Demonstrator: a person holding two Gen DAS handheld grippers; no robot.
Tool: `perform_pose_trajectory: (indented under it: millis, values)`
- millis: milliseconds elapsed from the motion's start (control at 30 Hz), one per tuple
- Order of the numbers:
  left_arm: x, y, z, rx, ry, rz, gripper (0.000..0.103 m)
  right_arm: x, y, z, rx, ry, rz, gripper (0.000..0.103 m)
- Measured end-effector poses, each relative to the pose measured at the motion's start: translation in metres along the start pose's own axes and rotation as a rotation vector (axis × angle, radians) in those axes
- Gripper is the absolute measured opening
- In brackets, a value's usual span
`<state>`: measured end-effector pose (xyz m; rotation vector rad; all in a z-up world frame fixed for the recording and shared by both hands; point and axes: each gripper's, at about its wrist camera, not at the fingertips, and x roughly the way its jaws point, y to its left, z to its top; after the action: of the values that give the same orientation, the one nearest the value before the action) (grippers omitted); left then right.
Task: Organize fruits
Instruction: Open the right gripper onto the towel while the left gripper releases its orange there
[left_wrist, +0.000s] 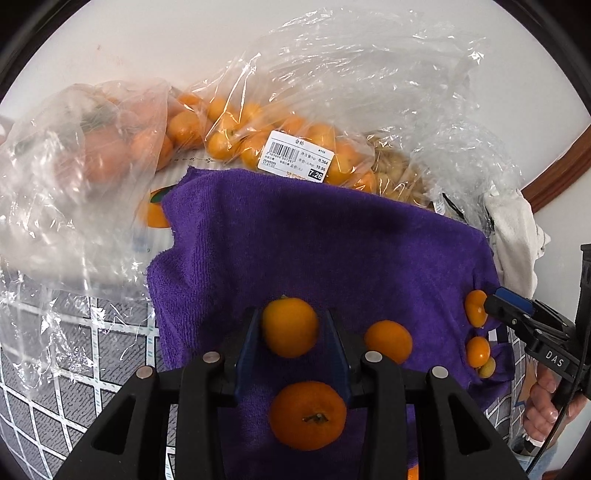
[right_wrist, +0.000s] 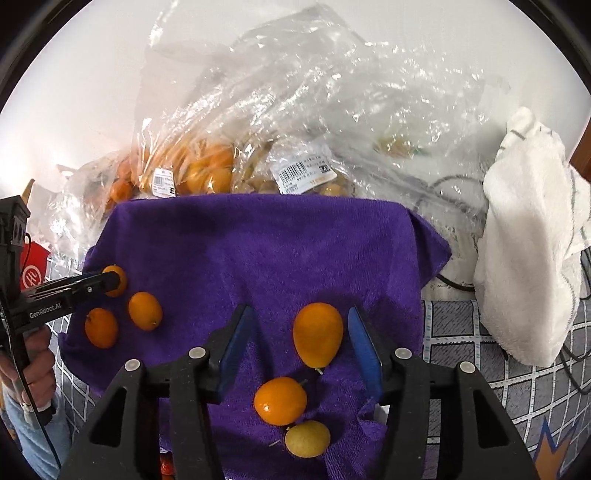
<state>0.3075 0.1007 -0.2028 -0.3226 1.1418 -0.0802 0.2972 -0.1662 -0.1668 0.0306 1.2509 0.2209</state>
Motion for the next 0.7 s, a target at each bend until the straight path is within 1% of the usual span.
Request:
perform_pose_trajectory:
  millis: [100,233,367,633,700]
  values:
    - [-0.005,0.001,0.000,0.004,-0.006,0.005,0.035,-0.005,-0.001,0.002,0.007,-0.014,0.003,0.054]
    - [-0.017,-0.001,0.000,0.010,-0.026,-0.007,0.035,-0.014,0.001,0.001,0.009,-0.040,0.004,0.054]
    - [-0.030,-0.007,0.000,0.024,-0.055,-0.011,0.035,-0.025,0.009,0.002,-0.022,-0.073,-0.027,0.054]
    - [-0.066,-0.012,0.002,0.037,-0.122,-0.044,0.035,-0.061,0.021,0.002,-0.033,-0.190,-0.049,0.054]
    - [-0.075,-0.014,0.002,0.038,-0.140,-0.047,0.035,-0.072,0.025,0.002,-0.027,-0.233,-0.061,0.054]
